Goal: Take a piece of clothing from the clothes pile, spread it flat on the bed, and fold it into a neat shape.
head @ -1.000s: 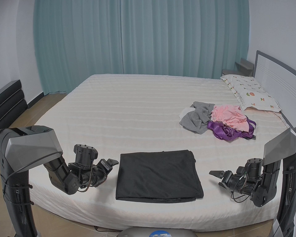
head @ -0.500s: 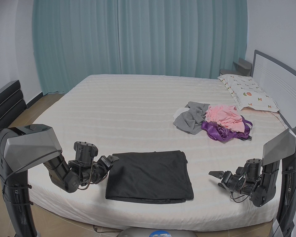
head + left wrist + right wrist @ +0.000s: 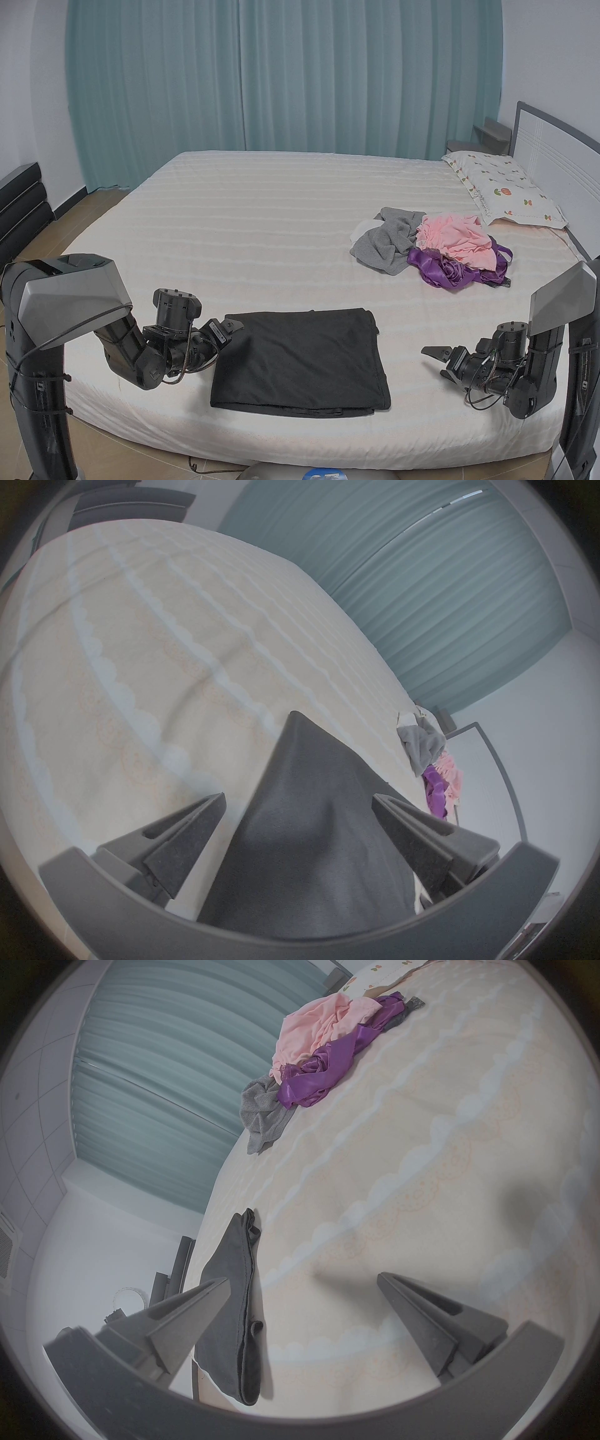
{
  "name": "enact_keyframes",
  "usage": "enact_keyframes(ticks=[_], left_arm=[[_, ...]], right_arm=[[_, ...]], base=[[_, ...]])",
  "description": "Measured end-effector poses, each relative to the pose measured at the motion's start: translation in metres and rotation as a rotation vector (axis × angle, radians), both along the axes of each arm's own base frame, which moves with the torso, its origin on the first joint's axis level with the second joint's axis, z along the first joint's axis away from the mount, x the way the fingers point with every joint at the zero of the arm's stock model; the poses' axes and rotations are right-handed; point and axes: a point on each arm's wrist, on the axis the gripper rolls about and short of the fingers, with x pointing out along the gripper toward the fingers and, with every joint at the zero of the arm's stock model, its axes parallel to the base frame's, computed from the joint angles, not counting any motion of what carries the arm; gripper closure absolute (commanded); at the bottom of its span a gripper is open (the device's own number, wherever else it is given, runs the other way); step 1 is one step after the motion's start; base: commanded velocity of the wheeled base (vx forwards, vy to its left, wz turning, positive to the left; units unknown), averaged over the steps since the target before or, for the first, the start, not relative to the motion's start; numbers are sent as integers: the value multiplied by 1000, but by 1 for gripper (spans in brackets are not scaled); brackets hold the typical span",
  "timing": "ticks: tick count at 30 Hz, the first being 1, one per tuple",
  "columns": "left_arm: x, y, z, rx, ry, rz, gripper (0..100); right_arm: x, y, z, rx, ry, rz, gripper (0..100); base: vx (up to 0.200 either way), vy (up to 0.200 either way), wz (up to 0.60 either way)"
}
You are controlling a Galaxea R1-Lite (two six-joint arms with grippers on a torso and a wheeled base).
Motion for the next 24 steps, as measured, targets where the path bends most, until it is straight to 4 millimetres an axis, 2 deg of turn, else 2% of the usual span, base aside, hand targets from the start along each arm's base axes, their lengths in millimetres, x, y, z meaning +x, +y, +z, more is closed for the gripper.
enact_keyframes(ticks=[15,16,24], left_arm=[[1,-11,-18,99,3,-70,0],[2,-11,-18,102,0,-66,100],[7,-13,-22,107,-4,-47,100]], right_arm=[[-1,2,-1,-1,5,8,0],[-1,3,-1,-1,5,9,0],[-1,3,-1,-1,5,10,0]], base=[[0,0,0],[0,0,0],[0,0,0]])
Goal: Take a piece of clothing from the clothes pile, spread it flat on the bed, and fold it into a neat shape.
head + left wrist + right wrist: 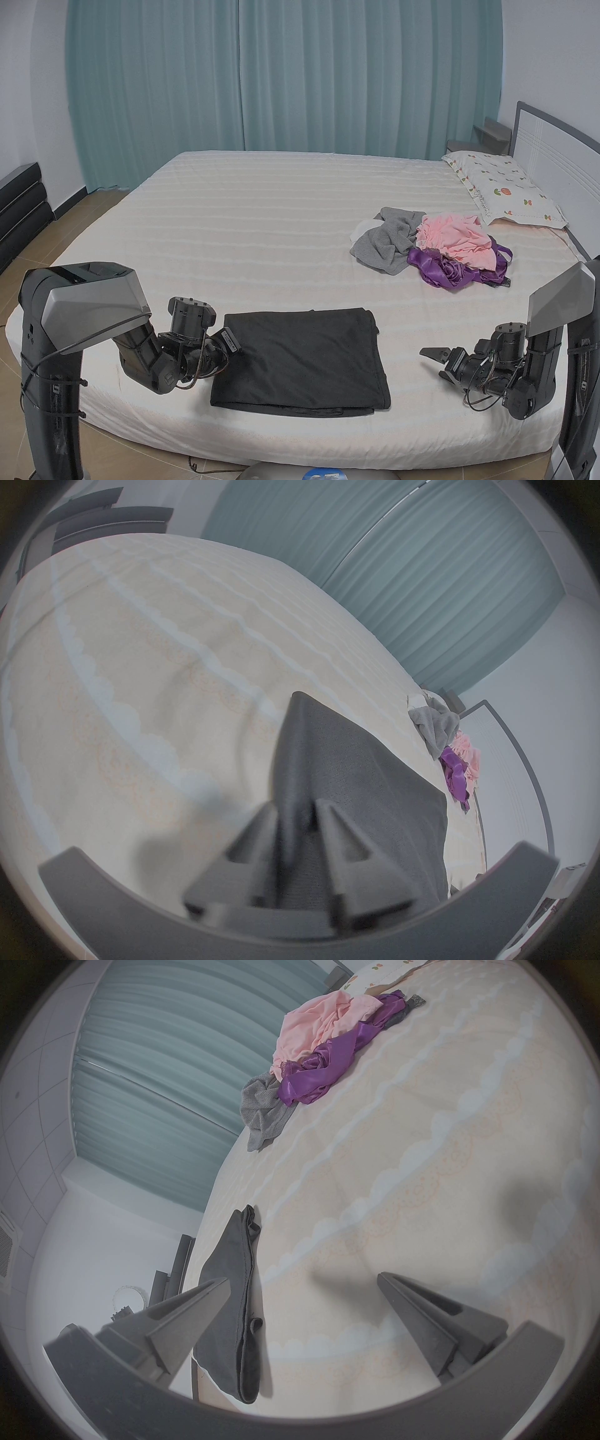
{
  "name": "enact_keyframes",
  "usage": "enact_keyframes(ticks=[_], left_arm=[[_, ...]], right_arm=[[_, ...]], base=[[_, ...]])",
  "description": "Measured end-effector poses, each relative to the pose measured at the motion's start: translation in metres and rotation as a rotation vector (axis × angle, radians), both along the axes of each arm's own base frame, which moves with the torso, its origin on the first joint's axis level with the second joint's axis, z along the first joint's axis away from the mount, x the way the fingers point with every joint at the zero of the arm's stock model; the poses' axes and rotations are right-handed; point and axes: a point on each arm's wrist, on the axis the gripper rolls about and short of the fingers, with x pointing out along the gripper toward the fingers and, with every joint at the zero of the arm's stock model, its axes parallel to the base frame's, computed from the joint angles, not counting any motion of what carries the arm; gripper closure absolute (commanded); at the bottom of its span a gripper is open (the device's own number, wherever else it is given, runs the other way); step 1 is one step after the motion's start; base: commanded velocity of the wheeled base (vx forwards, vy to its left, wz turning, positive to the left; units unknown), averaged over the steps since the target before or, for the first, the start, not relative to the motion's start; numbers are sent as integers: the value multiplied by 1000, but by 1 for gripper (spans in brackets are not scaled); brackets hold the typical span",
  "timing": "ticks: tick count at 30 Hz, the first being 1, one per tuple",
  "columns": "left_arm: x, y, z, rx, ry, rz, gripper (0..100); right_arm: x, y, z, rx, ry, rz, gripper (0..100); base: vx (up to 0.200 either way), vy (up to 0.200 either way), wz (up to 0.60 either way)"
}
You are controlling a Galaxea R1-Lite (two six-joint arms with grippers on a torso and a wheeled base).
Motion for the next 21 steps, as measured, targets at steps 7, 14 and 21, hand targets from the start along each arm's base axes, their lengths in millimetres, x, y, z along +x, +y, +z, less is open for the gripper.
enact_keyframes(ticks=[7,14,21], left_arm=[[-1,1,-2,-25,16,26,100],[-2,1,-2,-24,16,31,100],[-2,1,-2,-25,16,32,100]], right_arm=[[0,0,0,0,3,0,0],[-1,1,-1,-1,5,2,0],[-2,2,-2,-3,12,10,0]], base=[[0,0,0],[0,0,0],[0,0,0]])
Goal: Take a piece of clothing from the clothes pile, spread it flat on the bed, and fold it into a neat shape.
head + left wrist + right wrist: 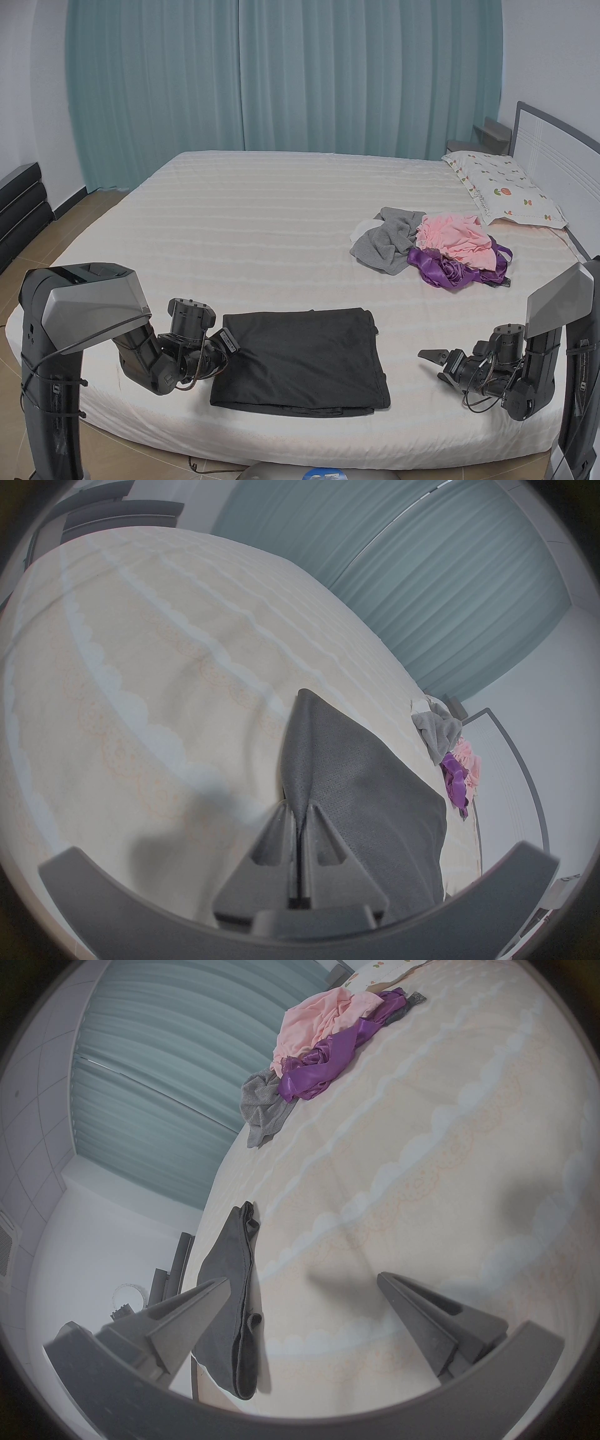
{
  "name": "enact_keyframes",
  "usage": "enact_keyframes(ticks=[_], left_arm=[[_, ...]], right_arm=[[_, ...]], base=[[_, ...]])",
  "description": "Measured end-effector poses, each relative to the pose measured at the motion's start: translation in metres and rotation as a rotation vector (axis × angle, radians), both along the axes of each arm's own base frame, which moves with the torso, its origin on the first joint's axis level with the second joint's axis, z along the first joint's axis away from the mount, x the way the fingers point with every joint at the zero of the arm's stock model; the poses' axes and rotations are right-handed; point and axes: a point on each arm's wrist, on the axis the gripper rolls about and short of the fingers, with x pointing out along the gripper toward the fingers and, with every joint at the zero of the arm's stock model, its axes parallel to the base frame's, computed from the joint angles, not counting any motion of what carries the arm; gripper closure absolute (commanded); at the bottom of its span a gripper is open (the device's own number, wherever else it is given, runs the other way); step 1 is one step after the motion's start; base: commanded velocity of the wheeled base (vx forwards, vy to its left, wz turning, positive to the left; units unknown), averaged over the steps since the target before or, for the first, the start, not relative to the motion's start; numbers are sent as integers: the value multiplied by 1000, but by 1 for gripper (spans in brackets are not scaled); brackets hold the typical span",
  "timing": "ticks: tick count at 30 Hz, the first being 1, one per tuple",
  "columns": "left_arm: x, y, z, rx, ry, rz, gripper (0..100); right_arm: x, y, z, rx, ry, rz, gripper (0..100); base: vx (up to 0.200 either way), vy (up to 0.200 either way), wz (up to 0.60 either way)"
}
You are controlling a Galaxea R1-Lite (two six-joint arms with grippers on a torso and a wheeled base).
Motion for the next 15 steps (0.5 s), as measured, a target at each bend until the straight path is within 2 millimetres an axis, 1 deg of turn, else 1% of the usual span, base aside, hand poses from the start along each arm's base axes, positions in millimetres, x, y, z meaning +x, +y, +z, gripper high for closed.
enact_keyframes(ticks=[5,15], left_arm=[[0,0,0,0,0,2,100],[2,0,2,-25,-22,17,100]], right_arm=[[0,1,0,-1,1,3,0],[0,0,-1,-1,2,3,0]], base=[[0,0,0],[0,200,0]])
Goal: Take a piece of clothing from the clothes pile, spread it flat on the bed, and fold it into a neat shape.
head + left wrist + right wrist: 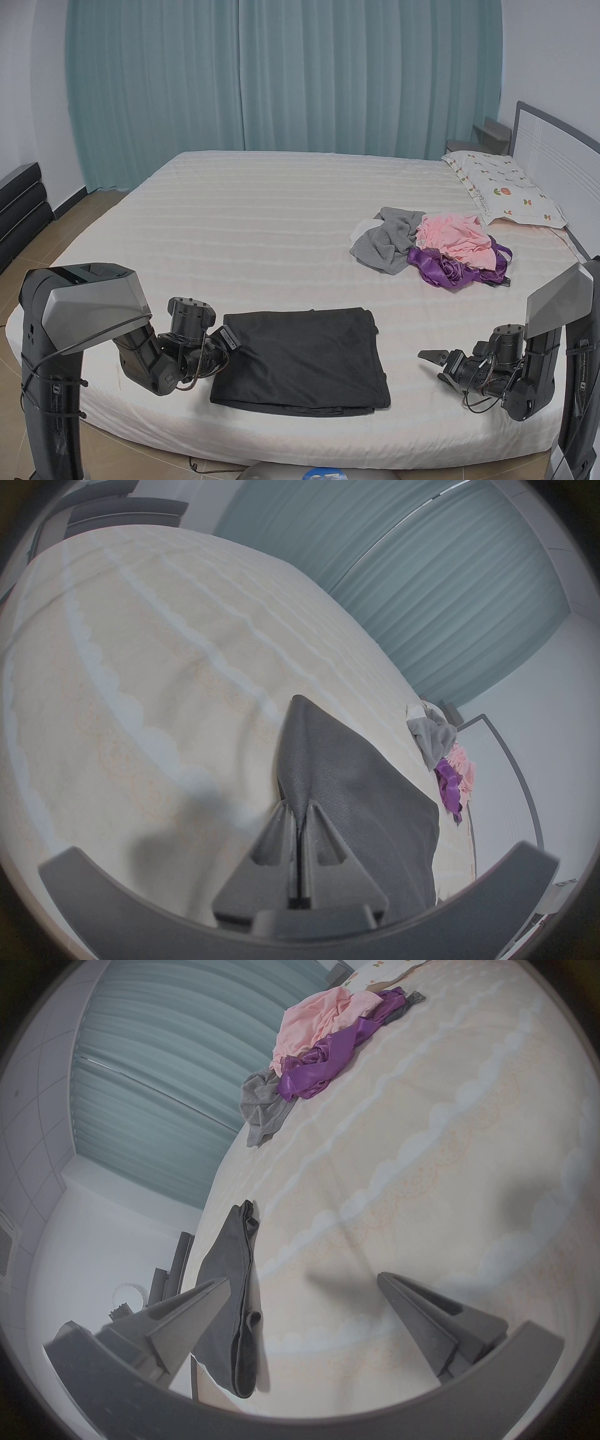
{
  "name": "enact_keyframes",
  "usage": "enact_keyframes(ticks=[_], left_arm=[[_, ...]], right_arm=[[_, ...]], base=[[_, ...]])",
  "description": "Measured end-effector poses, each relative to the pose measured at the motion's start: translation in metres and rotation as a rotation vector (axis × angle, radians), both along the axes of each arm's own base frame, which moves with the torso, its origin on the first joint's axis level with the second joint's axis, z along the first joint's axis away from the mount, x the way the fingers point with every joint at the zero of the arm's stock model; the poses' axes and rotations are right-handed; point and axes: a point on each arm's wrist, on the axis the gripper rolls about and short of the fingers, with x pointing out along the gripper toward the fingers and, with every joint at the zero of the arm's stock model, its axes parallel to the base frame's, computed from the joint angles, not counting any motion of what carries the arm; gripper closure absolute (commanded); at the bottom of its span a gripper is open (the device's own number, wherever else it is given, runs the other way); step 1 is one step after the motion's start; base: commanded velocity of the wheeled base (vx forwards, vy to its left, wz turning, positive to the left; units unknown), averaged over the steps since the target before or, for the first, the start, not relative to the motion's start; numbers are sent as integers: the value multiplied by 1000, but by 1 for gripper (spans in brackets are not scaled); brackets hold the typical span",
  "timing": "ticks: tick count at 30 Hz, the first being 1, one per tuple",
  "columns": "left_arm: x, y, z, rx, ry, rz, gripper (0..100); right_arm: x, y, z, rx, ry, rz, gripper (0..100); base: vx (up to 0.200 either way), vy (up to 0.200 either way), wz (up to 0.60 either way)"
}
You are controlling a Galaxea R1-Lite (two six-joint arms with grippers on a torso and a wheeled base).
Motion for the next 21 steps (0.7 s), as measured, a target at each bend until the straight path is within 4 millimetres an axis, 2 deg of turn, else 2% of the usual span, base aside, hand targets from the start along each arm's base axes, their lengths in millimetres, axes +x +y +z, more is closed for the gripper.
enact_keyframes(ticks=[21], left_arm=[[2,8,8,-9,-30,26,100]], right_arm=[[0,0,0,0,1,0,0]], base=[[0,200,0]])
